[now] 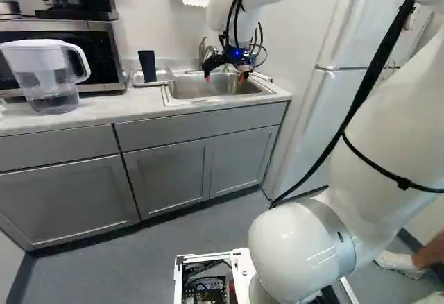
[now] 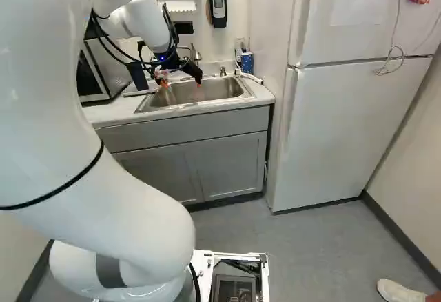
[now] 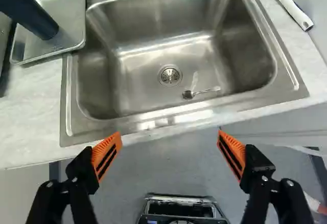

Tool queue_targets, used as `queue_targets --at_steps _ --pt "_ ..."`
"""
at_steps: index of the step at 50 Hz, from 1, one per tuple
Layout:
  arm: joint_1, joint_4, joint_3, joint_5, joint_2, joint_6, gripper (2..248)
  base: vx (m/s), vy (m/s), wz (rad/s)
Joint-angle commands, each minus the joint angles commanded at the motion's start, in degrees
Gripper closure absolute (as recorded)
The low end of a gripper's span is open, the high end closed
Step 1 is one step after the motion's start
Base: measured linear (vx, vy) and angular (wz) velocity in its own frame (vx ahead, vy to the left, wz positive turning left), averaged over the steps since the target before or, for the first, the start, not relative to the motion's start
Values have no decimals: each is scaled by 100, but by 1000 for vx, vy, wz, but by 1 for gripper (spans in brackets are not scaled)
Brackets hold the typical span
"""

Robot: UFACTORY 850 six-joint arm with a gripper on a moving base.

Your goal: Rinse the cup and place it in the tray

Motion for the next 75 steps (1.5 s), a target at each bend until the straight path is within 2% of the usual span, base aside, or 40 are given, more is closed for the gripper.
queue_targets --at_steps 26,75 --pt "0 0 0 0 0 0 3 -118 -51 36" --pt "0 0 0 0 0 0 3 -107 7 141"
